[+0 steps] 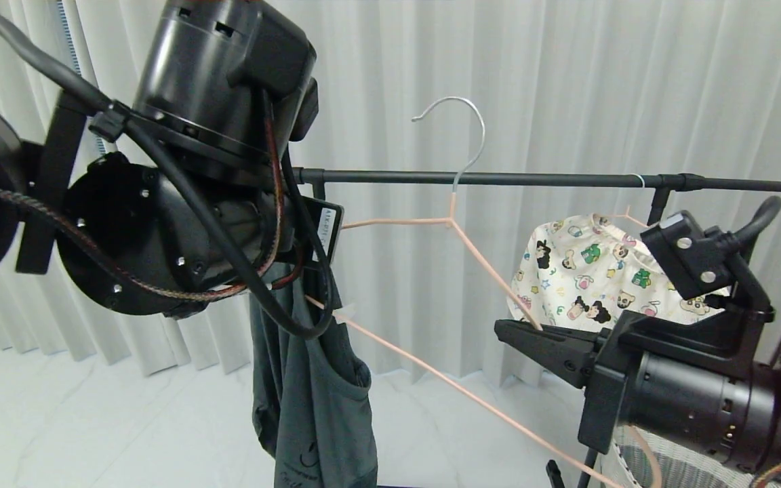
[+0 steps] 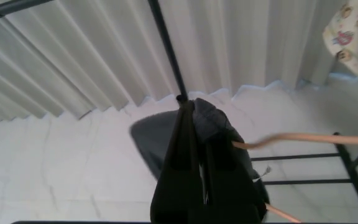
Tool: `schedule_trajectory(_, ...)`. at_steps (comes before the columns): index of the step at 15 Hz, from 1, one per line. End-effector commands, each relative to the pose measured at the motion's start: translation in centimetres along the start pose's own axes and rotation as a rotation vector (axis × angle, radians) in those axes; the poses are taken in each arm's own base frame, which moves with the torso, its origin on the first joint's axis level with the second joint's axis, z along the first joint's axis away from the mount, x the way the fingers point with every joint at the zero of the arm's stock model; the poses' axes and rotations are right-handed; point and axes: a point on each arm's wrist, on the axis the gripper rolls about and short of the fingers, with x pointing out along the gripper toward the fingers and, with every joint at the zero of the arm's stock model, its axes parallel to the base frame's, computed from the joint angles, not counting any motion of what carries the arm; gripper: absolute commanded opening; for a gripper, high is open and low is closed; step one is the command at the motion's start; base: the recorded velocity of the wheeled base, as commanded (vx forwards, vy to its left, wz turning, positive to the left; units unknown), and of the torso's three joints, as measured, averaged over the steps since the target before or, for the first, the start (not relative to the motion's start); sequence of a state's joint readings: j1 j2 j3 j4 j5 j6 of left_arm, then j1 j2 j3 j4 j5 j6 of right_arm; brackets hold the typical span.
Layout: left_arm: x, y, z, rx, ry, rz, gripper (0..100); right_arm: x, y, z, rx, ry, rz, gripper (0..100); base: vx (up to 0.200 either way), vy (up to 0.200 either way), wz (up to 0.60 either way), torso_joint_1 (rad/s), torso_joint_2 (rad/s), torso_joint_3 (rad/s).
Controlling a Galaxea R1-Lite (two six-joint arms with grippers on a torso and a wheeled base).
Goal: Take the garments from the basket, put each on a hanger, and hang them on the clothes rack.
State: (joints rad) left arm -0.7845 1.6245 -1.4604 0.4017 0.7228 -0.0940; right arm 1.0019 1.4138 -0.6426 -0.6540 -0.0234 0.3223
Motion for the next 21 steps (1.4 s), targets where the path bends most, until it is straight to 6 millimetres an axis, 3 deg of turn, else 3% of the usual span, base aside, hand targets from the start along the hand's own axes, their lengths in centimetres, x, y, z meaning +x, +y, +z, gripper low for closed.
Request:
schedule_trajectory(1,-1.1,-0.5,0.2,-0.016,-0.023,-0.036,0,1.8,0.1,-0.9,0.0,0.027,-0.008,0,0.0,0.0,0.0,0.0,0.0,0.0)
schedule_trajectory(8,-4.0,-2.1,1.1,-0.085,-0.086,-0.145,0,4.9,1.6,-1.0,0.003,0.023,0.01,0,0.0,0.0,0.0,0.0,0.0,0.0)
schedule_trajectory(13,-5.7,-3.0,1.6,-0.108,-0.121,-0.213,0,5.9,2.3,-1.1,0.019,-0.001,0.006,0,0.0,0.0,0.0,0.0,0.0,0.0)
schedule_trajectory(21,-5.7,-2.6,0.3,-0.092,-0.1,-0.205,0,4.8,2.5,1.8,0.046,-0.174,-0.12,0,0.0,0.0,0.0,0.0,0.0,0.0)
